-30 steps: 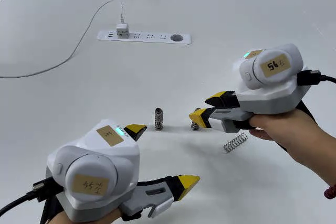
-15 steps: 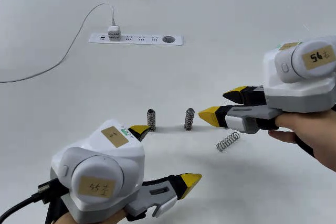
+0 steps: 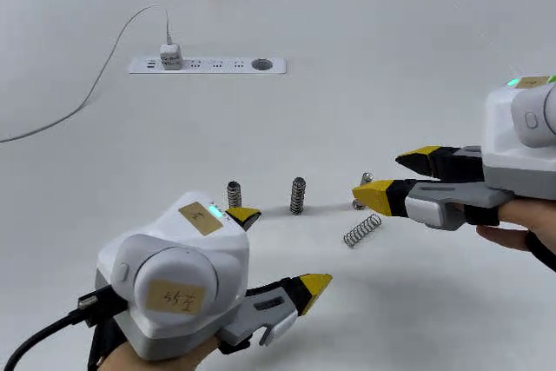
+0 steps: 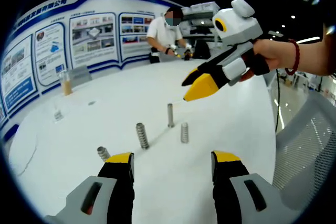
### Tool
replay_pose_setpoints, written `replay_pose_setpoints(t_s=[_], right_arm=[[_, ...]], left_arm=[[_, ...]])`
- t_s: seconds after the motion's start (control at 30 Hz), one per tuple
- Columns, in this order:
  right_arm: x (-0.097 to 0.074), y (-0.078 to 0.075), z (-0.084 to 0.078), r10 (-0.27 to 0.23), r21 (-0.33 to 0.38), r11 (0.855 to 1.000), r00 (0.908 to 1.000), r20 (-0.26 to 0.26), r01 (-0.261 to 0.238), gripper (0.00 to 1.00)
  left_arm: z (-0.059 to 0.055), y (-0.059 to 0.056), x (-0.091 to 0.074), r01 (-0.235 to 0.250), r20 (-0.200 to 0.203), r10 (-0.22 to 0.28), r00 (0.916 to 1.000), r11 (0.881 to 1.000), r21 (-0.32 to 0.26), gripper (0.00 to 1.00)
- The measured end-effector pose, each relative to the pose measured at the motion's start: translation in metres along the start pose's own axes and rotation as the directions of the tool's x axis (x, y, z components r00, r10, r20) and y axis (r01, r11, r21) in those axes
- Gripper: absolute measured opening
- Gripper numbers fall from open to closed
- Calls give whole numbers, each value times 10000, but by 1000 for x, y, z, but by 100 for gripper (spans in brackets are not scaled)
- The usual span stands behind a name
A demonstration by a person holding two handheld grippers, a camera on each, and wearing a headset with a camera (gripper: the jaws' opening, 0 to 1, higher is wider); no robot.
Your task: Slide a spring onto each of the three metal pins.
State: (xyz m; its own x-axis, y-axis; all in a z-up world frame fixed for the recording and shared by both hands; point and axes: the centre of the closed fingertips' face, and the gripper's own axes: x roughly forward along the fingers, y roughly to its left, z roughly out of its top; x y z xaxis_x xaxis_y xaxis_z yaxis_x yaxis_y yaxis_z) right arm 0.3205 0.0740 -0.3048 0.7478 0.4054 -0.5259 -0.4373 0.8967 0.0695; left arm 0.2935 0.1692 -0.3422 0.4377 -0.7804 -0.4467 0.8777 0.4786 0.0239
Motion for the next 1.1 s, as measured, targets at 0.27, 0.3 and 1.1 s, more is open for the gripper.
replay_pose_setpoints(t_s=[0.27,0.3,1.1], right_arm=[[-15,-6,-12,25,133,9999,9999,130,-27,50],[-17,-6,-14,38,160,9999,9999,145,-41,50],[-33,-18,-48,-200,393,9990,9997,-156,206,52]], left_arm=[[6,-3,18,187,-31,-187,9998,9998,105,54],[7,-4,21,225,-51,-224,9997,9996,145,53],[-2,-16,74,841,-557,-844,9949,9964,-70,26]])
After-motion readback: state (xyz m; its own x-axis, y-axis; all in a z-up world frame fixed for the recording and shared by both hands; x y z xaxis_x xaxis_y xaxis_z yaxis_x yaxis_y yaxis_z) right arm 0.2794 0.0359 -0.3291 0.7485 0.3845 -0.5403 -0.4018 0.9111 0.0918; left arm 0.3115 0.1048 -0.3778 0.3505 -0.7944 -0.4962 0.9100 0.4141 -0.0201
